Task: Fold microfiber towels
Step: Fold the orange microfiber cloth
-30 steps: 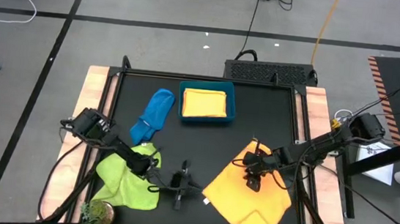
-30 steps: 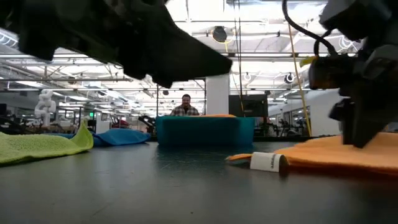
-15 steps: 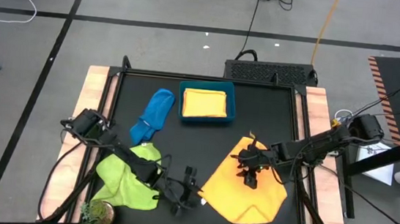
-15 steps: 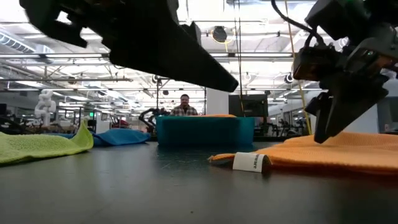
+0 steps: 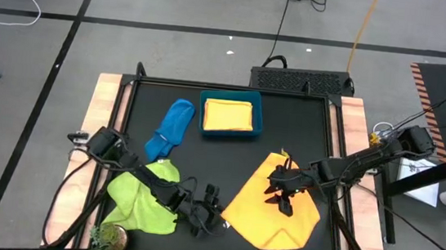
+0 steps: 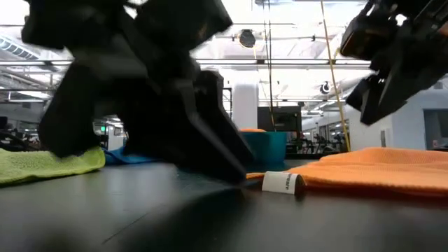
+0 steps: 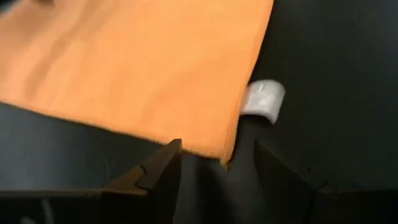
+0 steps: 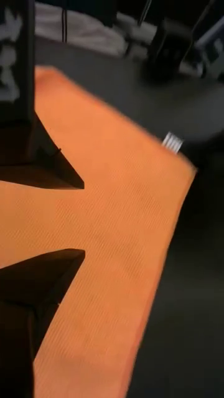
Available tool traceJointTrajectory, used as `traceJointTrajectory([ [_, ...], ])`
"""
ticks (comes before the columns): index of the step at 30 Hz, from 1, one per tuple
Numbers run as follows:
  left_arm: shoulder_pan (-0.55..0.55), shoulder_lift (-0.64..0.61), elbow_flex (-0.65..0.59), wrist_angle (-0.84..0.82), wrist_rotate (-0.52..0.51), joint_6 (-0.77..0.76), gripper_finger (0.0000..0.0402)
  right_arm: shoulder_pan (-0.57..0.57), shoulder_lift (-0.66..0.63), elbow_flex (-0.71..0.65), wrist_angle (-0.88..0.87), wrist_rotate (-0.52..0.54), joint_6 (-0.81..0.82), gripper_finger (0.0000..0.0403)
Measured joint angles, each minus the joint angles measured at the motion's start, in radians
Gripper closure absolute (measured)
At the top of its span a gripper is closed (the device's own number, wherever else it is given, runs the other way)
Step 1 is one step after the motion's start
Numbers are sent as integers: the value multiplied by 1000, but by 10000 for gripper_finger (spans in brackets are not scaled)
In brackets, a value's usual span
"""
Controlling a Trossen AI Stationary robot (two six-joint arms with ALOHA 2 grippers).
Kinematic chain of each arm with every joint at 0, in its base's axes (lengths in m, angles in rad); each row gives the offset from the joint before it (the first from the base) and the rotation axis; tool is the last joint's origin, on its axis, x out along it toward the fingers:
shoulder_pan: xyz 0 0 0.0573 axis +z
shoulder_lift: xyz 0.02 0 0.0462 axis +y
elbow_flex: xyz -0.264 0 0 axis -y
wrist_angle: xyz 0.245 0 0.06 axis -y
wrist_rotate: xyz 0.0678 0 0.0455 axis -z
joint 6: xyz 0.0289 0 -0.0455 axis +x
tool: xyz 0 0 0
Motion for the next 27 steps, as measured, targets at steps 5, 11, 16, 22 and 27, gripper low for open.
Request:
traceJointTrajectory([
  [5,6,23,0,18,-1,-6,199,45,-49,0,23,0,19,243],
  [11,6,24,1,17,-11,10,202,161,-65,1,97,0,22,244],
  [16,5,25,1,29,-9,31,229,267,-32,2,120,37,74,258],
  [22,-8,28,20,20,-12,60,248,334,-15,2,121,56,157,270],
  [27,-6,28,28,-12,-16,46,248,356,-15,2,146,57,180,271],
])
